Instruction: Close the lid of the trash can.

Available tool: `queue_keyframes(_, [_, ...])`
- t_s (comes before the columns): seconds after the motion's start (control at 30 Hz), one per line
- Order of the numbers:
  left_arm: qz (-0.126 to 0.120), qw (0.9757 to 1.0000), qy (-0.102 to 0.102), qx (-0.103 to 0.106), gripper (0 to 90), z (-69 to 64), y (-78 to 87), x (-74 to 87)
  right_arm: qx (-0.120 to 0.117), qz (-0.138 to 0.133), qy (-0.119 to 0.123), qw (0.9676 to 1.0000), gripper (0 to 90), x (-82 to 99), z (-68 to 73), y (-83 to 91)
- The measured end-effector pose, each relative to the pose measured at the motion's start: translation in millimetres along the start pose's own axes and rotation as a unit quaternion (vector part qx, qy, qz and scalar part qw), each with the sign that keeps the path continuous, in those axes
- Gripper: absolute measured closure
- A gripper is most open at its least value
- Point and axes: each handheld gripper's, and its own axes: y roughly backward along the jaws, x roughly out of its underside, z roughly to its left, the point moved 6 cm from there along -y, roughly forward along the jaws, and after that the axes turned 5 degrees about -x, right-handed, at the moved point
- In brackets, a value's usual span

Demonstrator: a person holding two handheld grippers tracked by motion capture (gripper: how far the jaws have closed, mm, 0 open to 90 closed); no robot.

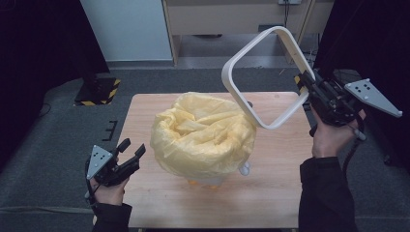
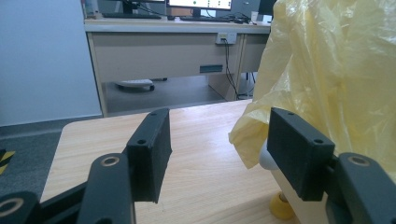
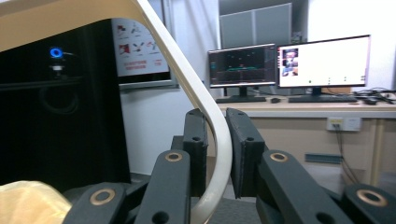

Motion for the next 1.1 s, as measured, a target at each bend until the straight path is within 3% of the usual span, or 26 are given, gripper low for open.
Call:
queue_keyframes(0.27, [-0.002, 1.0000, 0.000, 0.000, 39.6, 0.5, 0.8, -1.2, -0.051, 0.005, -0.010, 0.9986, 79.2, 13.1, 26.4, -8.8])
queue_keyframes(0.67, [-0.003, 1.0000, 0.002, -0.001, 39.6, 1.2, 0.7, -1.2, -0.111, 0.024, -0.044, 0.9926, 79.2, 36.3, 58.8, -26.2])
queue_keyframes(1.1, [-0.004, 1.0000, 0.001, -0.001, 39.6, 1.4, 0.8, -1.7, -0.148, 0.057, -0.063, 0.9852, 79.3, 57.8, 81.0, -40.1])
